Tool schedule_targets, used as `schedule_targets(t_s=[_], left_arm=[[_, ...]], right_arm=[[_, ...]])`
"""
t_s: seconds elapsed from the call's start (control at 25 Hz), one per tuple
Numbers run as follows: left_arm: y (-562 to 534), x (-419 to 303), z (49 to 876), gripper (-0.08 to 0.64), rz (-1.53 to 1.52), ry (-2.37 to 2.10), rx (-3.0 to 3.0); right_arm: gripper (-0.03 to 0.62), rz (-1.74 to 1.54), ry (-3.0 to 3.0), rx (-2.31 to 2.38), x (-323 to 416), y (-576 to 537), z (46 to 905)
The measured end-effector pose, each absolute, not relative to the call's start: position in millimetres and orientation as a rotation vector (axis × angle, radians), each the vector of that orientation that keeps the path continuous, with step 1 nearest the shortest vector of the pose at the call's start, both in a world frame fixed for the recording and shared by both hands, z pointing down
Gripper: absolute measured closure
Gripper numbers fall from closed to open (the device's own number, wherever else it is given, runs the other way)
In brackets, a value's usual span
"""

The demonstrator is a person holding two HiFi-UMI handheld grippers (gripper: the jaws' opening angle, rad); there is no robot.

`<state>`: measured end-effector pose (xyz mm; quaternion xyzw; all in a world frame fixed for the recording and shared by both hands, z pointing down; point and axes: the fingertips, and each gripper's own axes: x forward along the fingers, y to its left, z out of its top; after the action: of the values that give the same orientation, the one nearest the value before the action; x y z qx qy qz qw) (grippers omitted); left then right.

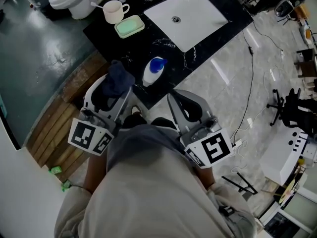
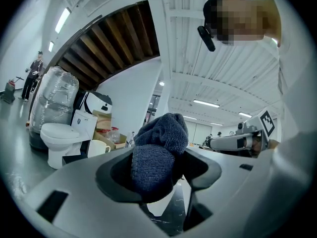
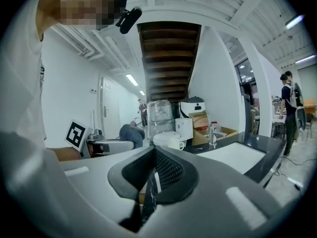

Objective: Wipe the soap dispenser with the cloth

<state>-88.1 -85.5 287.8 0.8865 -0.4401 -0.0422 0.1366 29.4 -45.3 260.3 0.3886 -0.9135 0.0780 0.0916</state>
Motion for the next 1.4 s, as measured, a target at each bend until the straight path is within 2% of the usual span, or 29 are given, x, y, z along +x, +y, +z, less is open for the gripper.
schedule_targets(t_s=[0.64, 0.88, 0.96, 1.04, 1.4], left_arm=[[-102, -101, 301, 0.313, -0.095, -1.276, 2.548], [-113, -102, 310, 0.313, -0.067, -1.281, 2.521], [-120, -100, 314, 0.313, -0.061, -1.274, 2.514], [-124, -96, 318, 0.313, -0.052, -1.261, 2.509], [-136, -80, 348, 0.313, 0.022, -1.206, 2.491]], right_arm=[[0.584, 0.276, -2.699, 1.09, 19, -71, 273], [0.533, 0.31, -2.669, 1.043, 16, -91, 286], [0.493, 0.342, -2.645, 1.013, 16, -95, 298], [0.425, 0.397, -2.613, 0.996, 18, -98, 312], [0.422, 0.332, -2.591, 0.832, 3, -117, 340]])
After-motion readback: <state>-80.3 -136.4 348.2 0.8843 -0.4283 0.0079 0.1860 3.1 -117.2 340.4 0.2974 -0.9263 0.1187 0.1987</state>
